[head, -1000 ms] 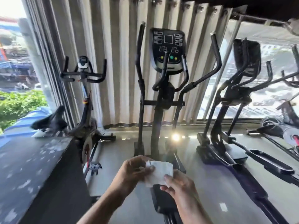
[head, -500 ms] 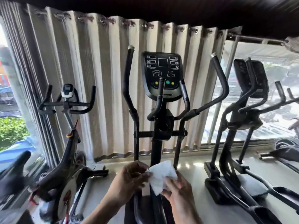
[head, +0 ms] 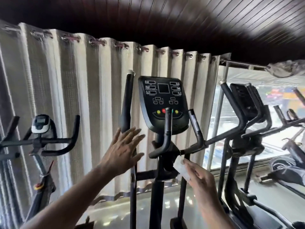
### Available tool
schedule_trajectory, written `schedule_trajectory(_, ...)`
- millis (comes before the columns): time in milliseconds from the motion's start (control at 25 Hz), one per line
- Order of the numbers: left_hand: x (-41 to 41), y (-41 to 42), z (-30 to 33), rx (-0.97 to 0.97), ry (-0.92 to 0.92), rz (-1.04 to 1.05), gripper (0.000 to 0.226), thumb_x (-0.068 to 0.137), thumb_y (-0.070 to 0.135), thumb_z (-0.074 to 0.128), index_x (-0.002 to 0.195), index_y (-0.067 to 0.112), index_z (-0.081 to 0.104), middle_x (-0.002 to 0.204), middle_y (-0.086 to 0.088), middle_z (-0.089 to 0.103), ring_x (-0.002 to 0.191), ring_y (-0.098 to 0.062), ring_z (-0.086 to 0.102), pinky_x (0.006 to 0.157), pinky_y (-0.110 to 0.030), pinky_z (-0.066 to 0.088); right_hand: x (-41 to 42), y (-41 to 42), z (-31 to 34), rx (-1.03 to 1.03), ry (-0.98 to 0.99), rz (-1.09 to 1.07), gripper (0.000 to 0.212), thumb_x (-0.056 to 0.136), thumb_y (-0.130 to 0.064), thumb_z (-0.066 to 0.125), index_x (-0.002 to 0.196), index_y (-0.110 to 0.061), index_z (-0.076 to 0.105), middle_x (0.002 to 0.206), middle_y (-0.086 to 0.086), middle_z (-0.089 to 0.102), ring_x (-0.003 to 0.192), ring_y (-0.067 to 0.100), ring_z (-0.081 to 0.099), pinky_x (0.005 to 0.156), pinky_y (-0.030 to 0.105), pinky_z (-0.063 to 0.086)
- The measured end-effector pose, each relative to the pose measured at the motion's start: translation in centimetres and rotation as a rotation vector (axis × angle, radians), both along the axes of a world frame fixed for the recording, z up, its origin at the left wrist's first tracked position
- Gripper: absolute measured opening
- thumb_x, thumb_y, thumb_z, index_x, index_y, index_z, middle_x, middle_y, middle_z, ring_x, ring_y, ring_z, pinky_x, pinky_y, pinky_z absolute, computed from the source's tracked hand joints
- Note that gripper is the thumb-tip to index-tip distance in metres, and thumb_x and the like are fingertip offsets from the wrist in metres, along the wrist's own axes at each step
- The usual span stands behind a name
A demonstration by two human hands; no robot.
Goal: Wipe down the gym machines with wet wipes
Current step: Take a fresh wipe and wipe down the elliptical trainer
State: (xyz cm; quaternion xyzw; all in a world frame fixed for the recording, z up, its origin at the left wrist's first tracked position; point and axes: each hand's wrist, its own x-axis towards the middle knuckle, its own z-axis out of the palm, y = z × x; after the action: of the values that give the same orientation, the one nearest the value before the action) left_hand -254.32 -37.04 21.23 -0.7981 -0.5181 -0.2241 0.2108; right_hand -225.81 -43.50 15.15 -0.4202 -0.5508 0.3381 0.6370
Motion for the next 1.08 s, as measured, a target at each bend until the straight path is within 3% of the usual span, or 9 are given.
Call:
schedule_trajectory(80,-0.3,4.6,3.2,0.089,0.025,0.012,0.078,0.098,0.068,0.04,0.163,0.034,0.013,0.172,0.004,-0.003,0.156,-0.014,-0.014,0.125,-0.051,-0.017,-0.1,3.1,1.8,0.077,-0.136,-0.117,0.016,0.094,-0.028,0.071,0.109,-0.028,0.076,0.108,-0.011,0.076,0.097,0.0,0.072,0.068,0.033,0.064)
schedule_trajectory(200,-0.2,10.9,8.8,0.229,0.075,0.055,0.091,0.097,0.07,0.034,0.163,0.023,-0.007,0.17,-0.007,-0.017,0.156,-0.025,-0.019,0.123,-0.047,-0.018,0.4,9.0,4.4,0.165,-0.345,-0.268,0.028,0.092,-0.005,0.072,0.104,-0.03,0.068,0.104,-0.011,0.072,0.093,0.004,0.071,0.081,0.043,0.063)
schedule_trajectory(320,-0.7,15.9,13.4,0.247,0.044,0.088,0.091,0.101,0.065,0.034,0.162,0.017,-0.012,0.168,-0.01,-0.023,0.156,-0.026,-0.022,0.125,-0.041,-0.016,1.3,15.4,7.8,0.384,-0.651,-0.36,0.038,0.09,0.002,0.07,0.121,-0.021,0.066,0.111,-0.012,0.061,0.098,0.005,0.065,0.09,0.033,0.059)
schedule_trajectory(440,-0.8,18.8,13.5,0.191,-0.051,0.134,0.093,0.102,0.057,0.043,0.163,0.012,-0.009,0.17,-0.012,-0.019,0.156,-0.025,-0.021,0.127,-0.04,-0.01,1.7,21.3,10.9,0.559,-0.903,-0.383,0.034,0.094,0.002,0.066,0.126,-0.01,0.067,0.109,-0.009,0.048,0.085,-0.003,0.053,0.086,0.009,0.048)
schedule_trajectory(600,-0.5,20.2,12.0,0.188,-0.15,0.152,0.091,0.101,0.038,0.052,0.164,0.009,-0.008,0.17,-0.014,-0.017,0.157,-0.025,-0.019,0.128,-0.041,-0.003,1.6,27.9,12.6,0.723,-1.054,-0.42,0.019,0.092,-0.002,0.067,0.108,-0.011,0.073,0.101,0.001,0.055,0.09,0.018,0.055,0.084,0.031,0.051)
schedule_trajectory(760,-0.7,20.4,12.0,0.211,-0.153,0.153,0.097,0.099,0.041,0.055,0.163,0.008,-0.01,0.171,-0.014,-0.016,0.157,-0.023,-0.017,0.129,-0.041,0.0,0.6,33.1,12.6,0.736,-1.129,-0.413,0.021,0.084,0.004,0.074,0.102,-0.007,0.073,0.096,0.004,0.056,0.081,0.023,0.056,0.068,0.043,0.058)
schedule_trajectory(840,-0.7,20.4,11.7,0.229,-0.141,0.159,0.098,0.098,0.044,0.056,0.163,0.006,-0.007,0.171,-0.014,-0.013,0.158,-0.024,-0.014,0.13,-0.042,0.004,-0.1,34.4,11.8,0.669,-1.137,-0.332,0.023,0.088,0.007,0.069,0.108,-0.004,0.071,0.102,0.006,0.052,0.075,0.022,0.059,0.062,0.042,0.061)
schedule_trajectory(920,-0.7,20.4,11.8,0.236,-0.169,0.16,0.094,0.1,0.042,0.055,0.163,0.005,-0.005,0.171,-0.014,-0.013,0.159,-0.025,-0.012,0.129,-0.042,0.002,0.0,35.1,11.3,0.642,-1.137,-0.29,0.024,0.092,0.004,0.067,0.115,-0.004,0.07,0.108,0.006,0.051,0.073,0.021,0.062,0.069,0.037,0.063)
schedule_trajectory(1080,-0.6,20.3,11.9,0.22,-0.342,0.136,0.077,0.106,0.022,0.045,0.164,0.006,-0.003,0.171,-0.012,-0.017,0.158,-0.023,-0.014,0.124,-0.033,-0.008,0.5,35.2,12.3,0.685,-1.217,-0.257,0.023,0.101,-0.019,0.055,0.115,-0.008,0.069,0.106,0.002,0.045,0.069,0.016,0.057,0.065,0.027,0.061)
